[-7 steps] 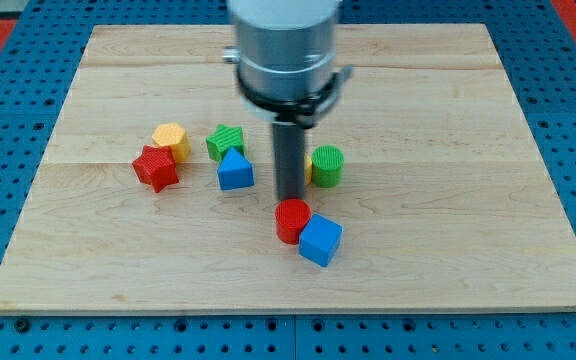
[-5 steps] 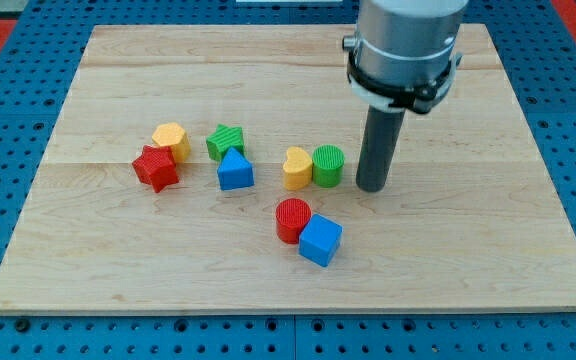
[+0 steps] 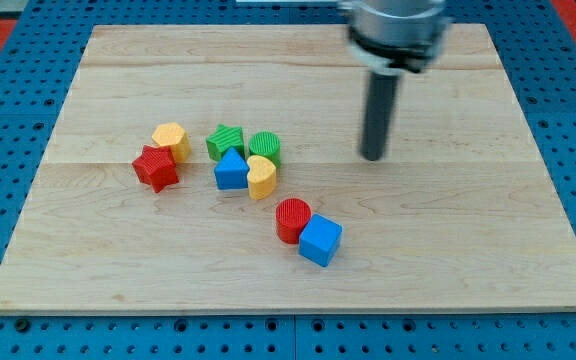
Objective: Move the green circleyellow heart and red circle into a group of blocks
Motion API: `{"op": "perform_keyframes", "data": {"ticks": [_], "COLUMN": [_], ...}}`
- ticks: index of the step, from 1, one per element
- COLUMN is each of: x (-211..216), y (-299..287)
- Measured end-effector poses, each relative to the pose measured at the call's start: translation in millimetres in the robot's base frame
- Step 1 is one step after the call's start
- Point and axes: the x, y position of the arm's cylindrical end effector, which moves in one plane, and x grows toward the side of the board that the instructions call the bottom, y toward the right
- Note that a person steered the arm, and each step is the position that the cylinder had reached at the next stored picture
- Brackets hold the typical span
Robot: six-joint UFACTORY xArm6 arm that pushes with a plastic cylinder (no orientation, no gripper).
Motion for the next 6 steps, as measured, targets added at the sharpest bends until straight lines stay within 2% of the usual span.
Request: {"op": "perform_keyframes", "data": {"ticks": [1,2,3,4,5,6], "x": [40,102,120,116,94,59], "y": [67,27,-33,-87,-158,-204]}}
